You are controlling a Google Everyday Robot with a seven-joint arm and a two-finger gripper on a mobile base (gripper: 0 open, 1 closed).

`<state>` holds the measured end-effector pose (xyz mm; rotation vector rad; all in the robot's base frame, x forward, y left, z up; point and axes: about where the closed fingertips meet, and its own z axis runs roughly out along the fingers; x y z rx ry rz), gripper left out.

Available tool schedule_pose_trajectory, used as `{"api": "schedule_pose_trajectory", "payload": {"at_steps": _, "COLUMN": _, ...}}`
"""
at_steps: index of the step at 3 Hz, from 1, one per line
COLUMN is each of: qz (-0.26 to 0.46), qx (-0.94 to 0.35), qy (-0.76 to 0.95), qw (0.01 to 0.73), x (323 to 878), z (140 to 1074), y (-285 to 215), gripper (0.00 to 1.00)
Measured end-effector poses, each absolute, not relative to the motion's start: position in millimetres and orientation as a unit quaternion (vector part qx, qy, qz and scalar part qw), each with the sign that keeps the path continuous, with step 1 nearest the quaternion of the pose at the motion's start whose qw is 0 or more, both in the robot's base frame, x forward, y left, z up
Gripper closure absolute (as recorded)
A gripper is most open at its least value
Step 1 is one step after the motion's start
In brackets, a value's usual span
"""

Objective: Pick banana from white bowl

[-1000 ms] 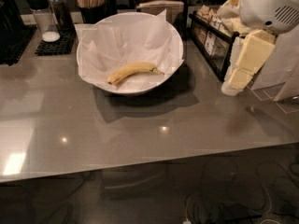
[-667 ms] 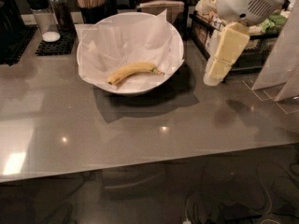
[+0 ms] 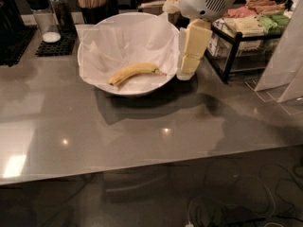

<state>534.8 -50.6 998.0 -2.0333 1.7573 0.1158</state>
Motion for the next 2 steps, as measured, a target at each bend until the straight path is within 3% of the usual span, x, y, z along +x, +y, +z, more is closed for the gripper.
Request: {"api": "schedule_pose_trajectory", "payload": {"at_steps": 2, "qz": 0.065, "qx": -0.775, "qy": 0.592, "qw": 0.210, "x": 578, "z": 981, "y": -6, "gripper": 0.00}}
